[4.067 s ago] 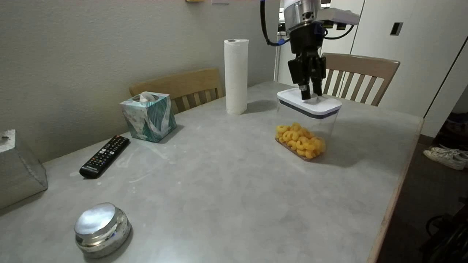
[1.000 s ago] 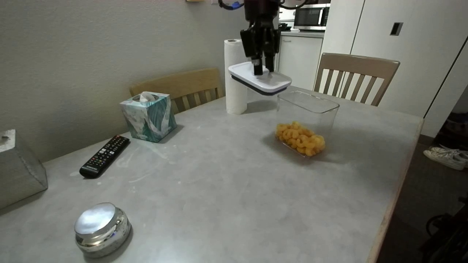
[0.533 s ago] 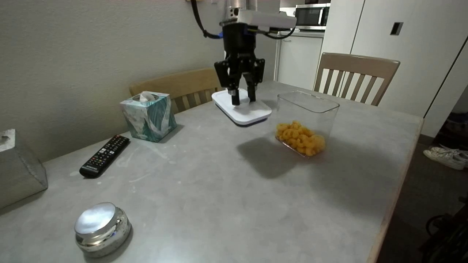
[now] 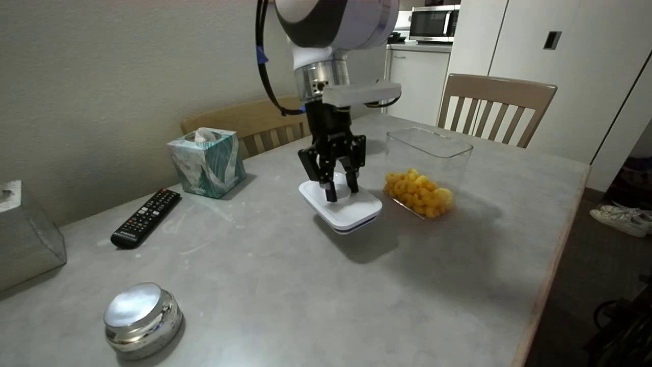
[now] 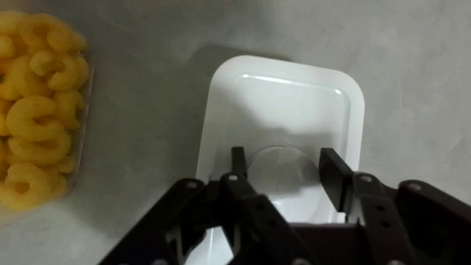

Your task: Open the clear container

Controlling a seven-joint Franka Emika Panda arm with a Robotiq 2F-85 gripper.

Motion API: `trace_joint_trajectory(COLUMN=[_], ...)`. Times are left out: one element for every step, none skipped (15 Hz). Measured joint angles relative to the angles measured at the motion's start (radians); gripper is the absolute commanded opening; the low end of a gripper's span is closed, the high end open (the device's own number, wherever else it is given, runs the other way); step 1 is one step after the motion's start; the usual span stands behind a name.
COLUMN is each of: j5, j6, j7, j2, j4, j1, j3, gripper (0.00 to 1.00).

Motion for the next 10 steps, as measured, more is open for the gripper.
trace_joint_trajectory(j5=[0.0, 0.0, 0.0, 0.0, 0.0, 0.0, 0.0, 0.0, 0.0, 0.0], j6=[0.002, 0.006, 0.01, 0.017, 0.023, 0.027, 0.031, 0.033, 0.035, 0.037], j7=[-0.003, -0.006, -0.009, -0.01, -0.01, -0.01, -0.01, -0.01, -0.01, -0.01], j2=[0.012, 0.023, 0.034, 0.044, 0.054, 0.065, 0.074, 0.082, 0.09, 0.095], j4=[0.004, 0.008, 0.013, 0.016, 0.022, 0.03, 0.035, 0.042, 0.048, 0.052], j1=[0.001, 0.001, 0.002, 0.002, 0.003, 0.004, 0.007, 0.008, 0.01, 0.011], j3=[0.0, 0.001, 0.002, 0.004, 0.009, 0.014, 0.017, 0.02, 0.023, 0.024], gripper=[0.27, 0.27, 0.27, 0.27, 0.27, 0.27, 0.27, 0.27, 0.27, 0.27])
